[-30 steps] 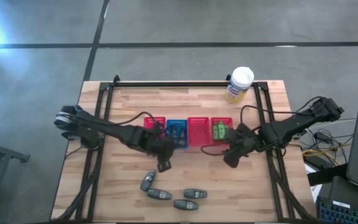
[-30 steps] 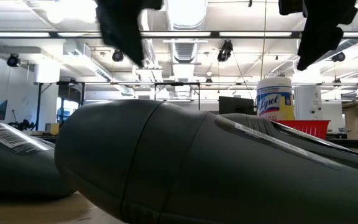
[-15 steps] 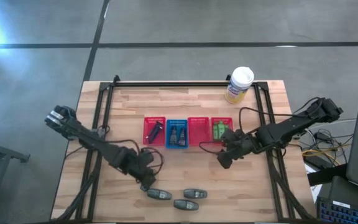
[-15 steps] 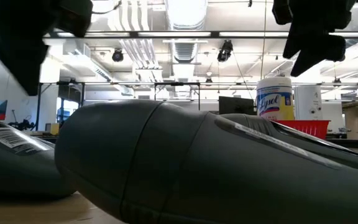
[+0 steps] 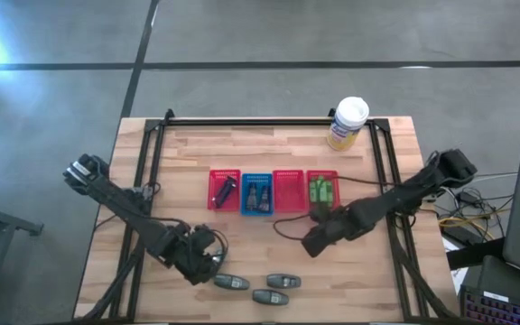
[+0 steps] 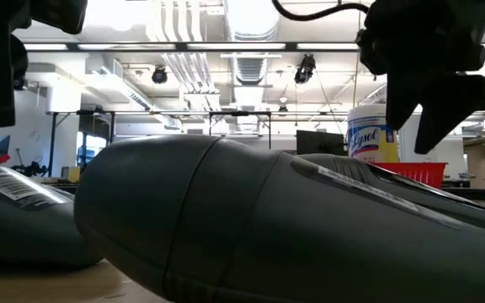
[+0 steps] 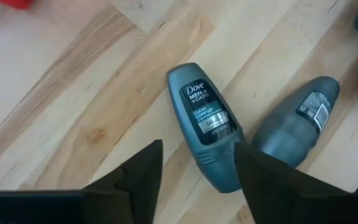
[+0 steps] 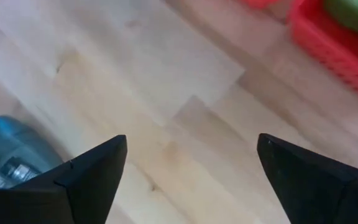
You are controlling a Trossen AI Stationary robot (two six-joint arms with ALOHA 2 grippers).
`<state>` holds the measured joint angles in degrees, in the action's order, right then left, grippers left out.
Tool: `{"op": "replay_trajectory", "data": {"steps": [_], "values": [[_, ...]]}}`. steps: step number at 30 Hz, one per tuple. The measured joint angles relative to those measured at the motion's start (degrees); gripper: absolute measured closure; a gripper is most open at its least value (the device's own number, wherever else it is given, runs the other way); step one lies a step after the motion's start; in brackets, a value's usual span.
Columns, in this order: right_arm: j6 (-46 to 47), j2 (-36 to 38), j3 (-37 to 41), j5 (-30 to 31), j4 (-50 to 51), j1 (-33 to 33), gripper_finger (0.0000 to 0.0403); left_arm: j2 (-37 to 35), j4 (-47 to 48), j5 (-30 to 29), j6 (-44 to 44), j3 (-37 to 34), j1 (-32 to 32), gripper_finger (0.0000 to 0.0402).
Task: Pick & Place Travel size toiletries
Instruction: Put the gray deodorant into the middle red bin
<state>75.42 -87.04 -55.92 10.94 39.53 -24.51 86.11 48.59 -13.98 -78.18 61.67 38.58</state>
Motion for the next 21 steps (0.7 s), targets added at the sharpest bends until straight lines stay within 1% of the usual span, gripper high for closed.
{"op": "replay_trajectory", "data": {"steps": [4,8,12,17,21], "values": [[-2.1,-2.5,-2.8,-1.4,0.4,0.0,0.0038,0.0,-0.1,0.3,-1.6,0.0,0.3,0.016],[-4.2,-3.1,-4.5,-1.9,0.5,0.0,0.0042,0.0,-0.2,0.2,-5.5,-0.4,0.4,0.0138],[-5.1,-2.9,-4.6,-1.9,0.7,0.1,0.0046,0.1,-0.5,-1.2,-7.9,-1.9,-0.9,0.0135],[-5.4,-2.4,-4.5,-1.9,1.0,0.2,0.0043,0.1,-5.5,2.9,-9.4,-4.0,-2.2,0.0135],[-5.9,-2.4,-4.5,-2.0,1.3,-0.2,0.0039,1.7,-7.1,4.0,-11.5,-3.4,-1.8,0.0135]]}}
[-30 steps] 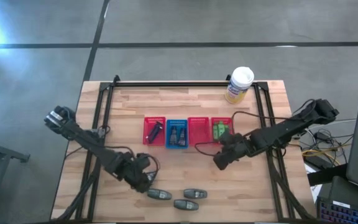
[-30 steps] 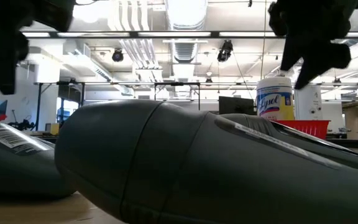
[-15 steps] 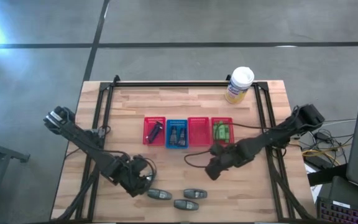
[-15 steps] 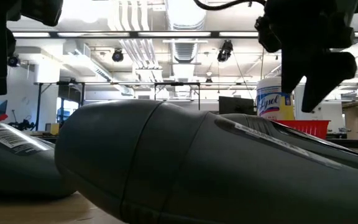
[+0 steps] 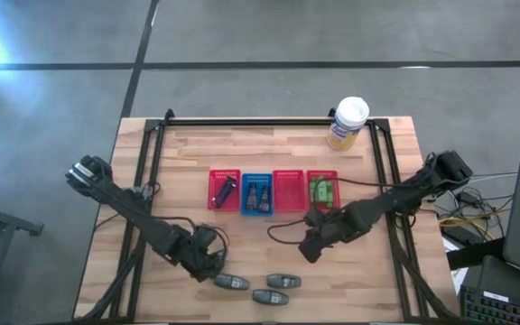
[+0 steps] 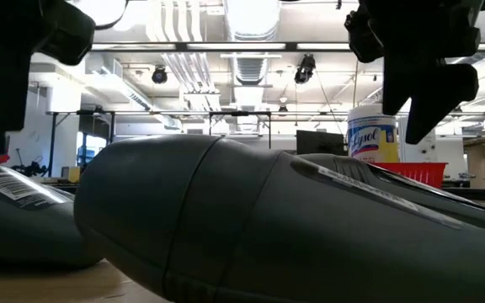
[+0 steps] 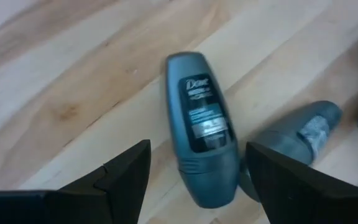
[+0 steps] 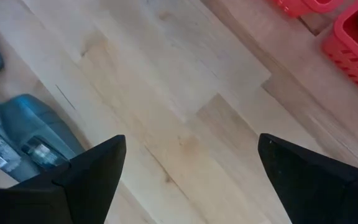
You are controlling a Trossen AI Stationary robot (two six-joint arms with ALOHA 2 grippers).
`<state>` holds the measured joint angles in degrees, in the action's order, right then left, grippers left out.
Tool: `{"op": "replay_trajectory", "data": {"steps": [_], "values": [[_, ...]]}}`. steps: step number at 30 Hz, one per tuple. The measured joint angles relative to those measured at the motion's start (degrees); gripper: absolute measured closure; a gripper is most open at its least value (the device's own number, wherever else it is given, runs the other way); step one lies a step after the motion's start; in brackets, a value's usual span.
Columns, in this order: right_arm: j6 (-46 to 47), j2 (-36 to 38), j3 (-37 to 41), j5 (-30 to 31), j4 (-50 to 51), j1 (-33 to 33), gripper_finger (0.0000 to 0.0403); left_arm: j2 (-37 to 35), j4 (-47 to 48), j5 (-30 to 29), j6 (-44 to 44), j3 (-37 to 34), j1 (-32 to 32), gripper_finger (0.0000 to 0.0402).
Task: Pick & Place Travel size toiletries
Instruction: Put the gray deodorant into the middle red bin
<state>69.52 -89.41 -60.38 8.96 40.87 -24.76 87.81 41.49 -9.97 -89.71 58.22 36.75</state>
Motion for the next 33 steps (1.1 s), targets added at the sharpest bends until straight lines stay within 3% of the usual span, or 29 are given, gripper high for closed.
{"op": "replay_trajectory", "data": {"steps": [14,22,33], "values": [[-2.1,0.1,0.0,-0.6,0.7,-0.2,0.0049,11.2,-2.9,2.0,3.3,4.2,-3.9,0.0134],[-2.7,0.1,0.0,-1.5,0.7,-0.3,0.004,16.0,-1.8,6.9,7.3,4.9,-5.1,0.0135],[-3.6,0.1,0.0,-1.5,0.5,-0.3,0.0039,16.2,-1.4,5.1,11.7,6.3,-7.0,0.0138]]}}
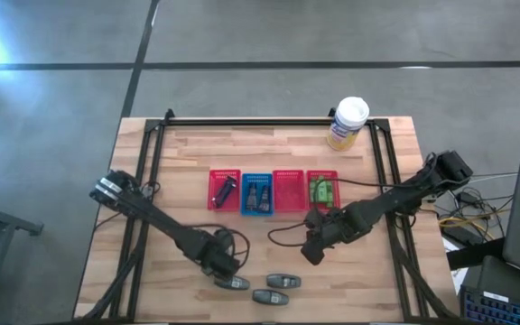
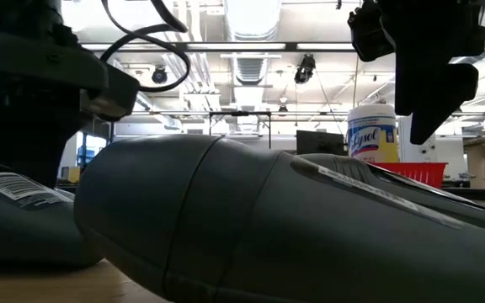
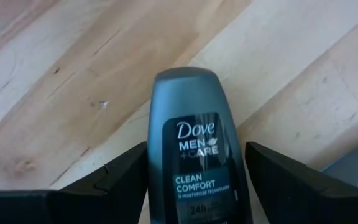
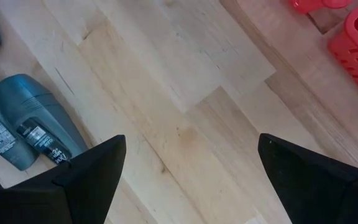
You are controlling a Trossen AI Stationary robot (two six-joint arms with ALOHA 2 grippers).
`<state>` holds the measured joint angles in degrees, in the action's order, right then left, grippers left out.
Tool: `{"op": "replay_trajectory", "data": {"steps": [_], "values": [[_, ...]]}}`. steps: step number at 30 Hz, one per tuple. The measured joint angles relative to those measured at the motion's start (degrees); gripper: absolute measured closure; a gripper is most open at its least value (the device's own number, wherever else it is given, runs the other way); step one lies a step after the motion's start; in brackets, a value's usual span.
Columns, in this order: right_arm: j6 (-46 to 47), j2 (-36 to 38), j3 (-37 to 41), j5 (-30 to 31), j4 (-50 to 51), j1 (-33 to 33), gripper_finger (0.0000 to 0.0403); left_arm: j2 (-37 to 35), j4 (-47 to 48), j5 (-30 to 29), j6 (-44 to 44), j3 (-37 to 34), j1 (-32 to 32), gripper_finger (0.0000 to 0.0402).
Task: Pick & Place Travel size toiletries
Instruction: Put the gray deodorant into the middle red bin
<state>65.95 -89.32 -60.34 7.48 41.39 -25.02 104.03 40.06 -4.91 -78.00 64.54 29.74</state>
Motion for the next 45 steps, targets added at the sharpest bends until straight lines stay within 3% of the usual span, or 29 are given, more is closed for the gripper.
{"op": "replay_trajectory", "data": {"steps": [4,10,14,17,23,26,29,32,36,40,43,45], "values": [[-0.2,0.0,0.0,0.0,-0.1,0.0,0.0039,-0.1,-0.5,0.9,1.5,-0.6,-0.5,0.0143],[-0.2,0.0,0.0,0.0,-0.4,0.0,0.0039,-0.1,0.4,1.2,3.5,-0.2,-0.6,0.0196],[-1.0,0.0,0.0,0.0,-1.4,0.0,0.0039,-0.4,0.9,1.2,3.9,0.4,-0.6,0.0196],[-2.3,0.0,0.0,0.0,-3.8,0.0,0.0039,-2.2,0.2,-2.1,4.1,1.0,-0.8,0.0196],[-4.8,0.1,-1.2,0.0,-6.7,0.1,0.0039,-12.2,-0.9,-15.3,3.8,2.8,-0.6,0.0196],[-5.5,0.1,-2.5,0.0,-7.4,0.2,0.0039,-19.3,-5.1,-26.7,6.2,2.6,-0.2,0.0196],[-6.1,0.1,-4.7,1.2,-7.8,0.5,0.0039,-26.0,-12.9,-39.8,14.4,1.7,0.7,0.0196],[-7.1,0.1,-7.8,9.5,-7.7,0.4,0.0039,-31.4,-18.8,-50.3,20.8,0.9,0.8,0.0196],[-13.5,0.1,-14.2,29.1,-8.3,-1.5,0.0039,-36.7,-29.4,-57.5,33.2,-0.9,0.3,0.0196],[-29.7,-0.8,-19.2,46.0,-15.6,-4.0,0.0039,-38.7,-41.2,-57.1,41.0,-4.1,-1.6,0.0196],[-40.2,-2.6,-21.7,52.3,-20.3,-4.1,0.0039,-38.6,-51.4,-53.3,45.5,-6.6,-4.7,0.0196],[-44.7,-4.2,-23.2,54.3,-21.0,-3.6,0.0039,-38.0,-59.9,-46.5,47.4,-8.1,-7.6,0.0196]]}}
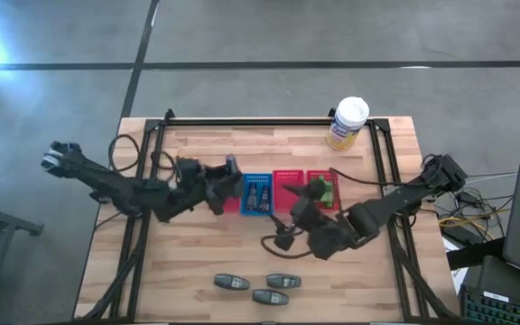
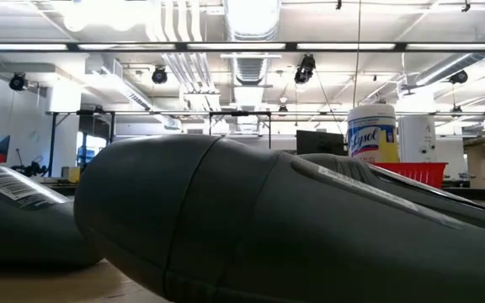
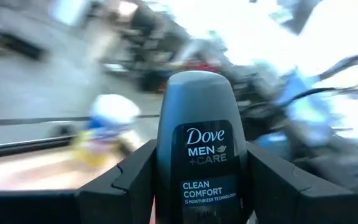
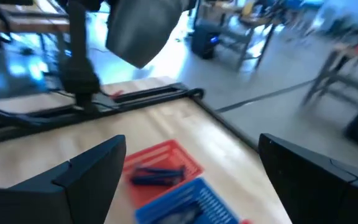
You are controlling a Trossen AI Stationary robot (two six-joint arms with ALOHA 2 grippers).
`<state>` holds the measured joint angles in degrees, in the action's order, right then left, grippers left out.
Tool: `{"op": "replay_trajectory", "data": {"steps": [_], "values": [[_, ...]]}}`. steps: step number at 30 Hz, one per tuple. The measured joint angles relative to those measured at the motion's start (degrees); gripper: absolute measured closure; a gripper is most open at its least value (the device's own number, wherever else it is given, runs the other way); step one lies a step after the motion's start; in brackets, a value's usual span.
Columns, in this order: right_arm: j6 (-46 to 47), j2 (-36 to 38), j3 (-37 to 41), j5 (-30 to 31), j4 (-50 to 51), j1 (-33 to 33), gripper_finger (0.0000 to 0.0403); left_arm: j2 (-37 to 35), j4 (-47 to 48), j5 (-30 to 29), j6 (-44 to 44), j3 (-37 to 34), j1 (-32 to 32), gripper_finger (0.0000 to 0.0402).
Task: Pick & Place Travel size toiletries
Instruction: Put the gray deodorant into the middle red bin
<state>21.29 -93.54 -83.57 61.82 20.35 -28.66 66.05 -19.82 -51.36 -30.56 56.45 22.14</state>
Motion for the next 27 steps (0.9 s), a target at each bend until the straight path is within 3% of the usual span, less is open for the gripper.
{"op": "replay_trajectory", "data": {"steps": [4,10,16,21,27], "values": [[-5.3,-3.2,-2.6,5.3,0.0,0.0,0.0039,2.3,-14.8,14.2,2.1,-2.3,-5.6,0.0196],[-12.2,-4.7,-5.6,16.8,0.1,-1.0,0.0039,4.0,-18.8,21.4,-0.1,-2.1,-12.3,0.0196],[-23.7,-4.5,-5.8,17.2,0.1,0.6,0.0039,6.5,-21.4,26.2,-5.4,-1.2,-18.8,0.0196],[-24.3,-4.2,-5.8,16.1,-1.5,2.4,0.0039,9.0,-22.4,30.9,-11.6,-0.3,-22.3,0.0196],[-28.2,-4.0,-5.8,16.3,-7.8,3.1,0.0039,12.3,-27.5,31.3,-14.6,0.9,-22.5,0.0196]]}}
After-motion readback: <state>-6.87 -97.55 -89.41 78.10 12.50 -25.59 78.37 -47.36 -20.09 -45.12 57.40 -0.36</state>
